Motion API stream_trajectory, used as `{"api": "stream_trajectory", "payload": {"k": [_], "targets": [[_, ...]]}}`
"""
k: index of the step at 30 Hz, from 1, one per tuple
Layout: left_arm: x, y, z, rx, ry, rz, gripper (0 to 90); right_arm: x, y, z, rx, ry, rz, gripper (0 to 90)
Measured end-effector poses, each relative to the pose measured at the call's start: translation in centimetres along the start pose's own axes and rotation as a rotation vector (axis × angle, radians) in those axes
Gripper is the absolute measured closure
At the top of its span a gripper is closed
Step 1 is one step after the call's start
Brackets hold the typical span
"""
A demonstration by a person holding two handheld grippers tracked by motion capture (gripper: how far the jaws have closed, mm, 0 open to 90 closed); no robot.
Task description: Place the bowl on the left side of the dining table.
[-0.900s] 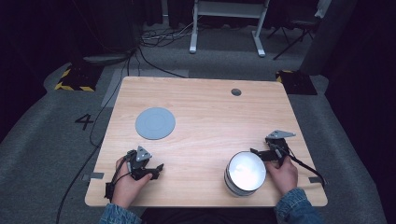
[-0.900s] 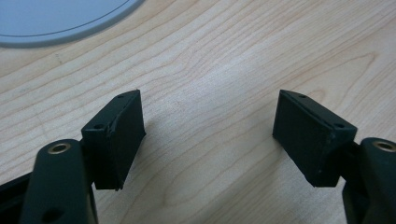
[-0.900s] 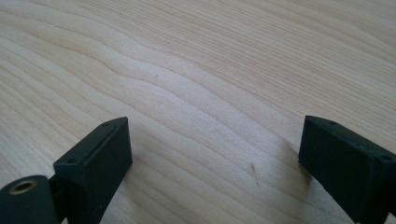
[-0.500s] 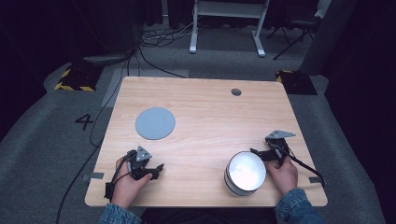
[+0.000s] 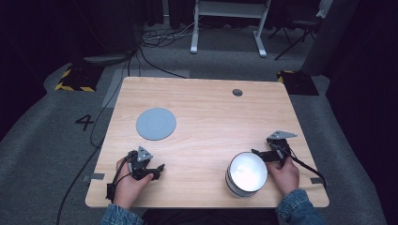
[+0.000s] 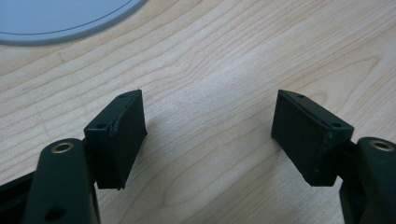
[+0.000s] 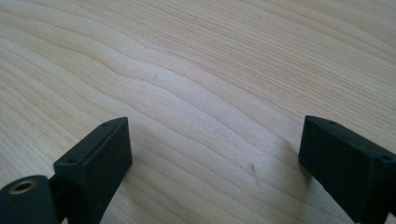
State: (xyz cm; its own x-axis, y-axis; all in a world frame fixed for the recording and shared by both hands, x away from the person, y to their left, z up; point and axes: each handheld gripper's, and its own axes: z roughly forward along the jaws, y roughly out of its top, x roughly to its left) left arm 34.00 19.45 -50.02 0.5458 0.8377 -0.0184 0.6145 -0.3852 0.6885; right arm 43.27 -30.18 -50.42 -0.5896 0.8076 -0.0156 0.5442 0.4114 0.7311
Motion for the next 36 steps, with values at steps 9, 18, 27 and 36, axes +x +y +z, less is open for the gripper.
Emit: {"api": "stream_trajectory", "payload": {"k": [9,18,27,36], "targets": [[-0.2,1.5,-0.7,-0.035,-0.021,0.003,28.5,0.0,0.0,0.0,0.000,0.000,0.000,9.7],[-0.8,4.3,-2.0,-0.054,-0.046,0.047,28.6,0.0,0.0,0.0,0.001,0.001,-0.001,9.7],[-2.4,6.9,-3.4,-0.080,-0.063,0.093,28.4,0.0,0.0,0.0,-0.001,0.004,-0.004,9.7],[-4.0,8.9,-4.1,-0.126,-0.083,0.108,30.2,0.0,0.0,0.0,-0.001,0.003,-0.004,9.7]]}}
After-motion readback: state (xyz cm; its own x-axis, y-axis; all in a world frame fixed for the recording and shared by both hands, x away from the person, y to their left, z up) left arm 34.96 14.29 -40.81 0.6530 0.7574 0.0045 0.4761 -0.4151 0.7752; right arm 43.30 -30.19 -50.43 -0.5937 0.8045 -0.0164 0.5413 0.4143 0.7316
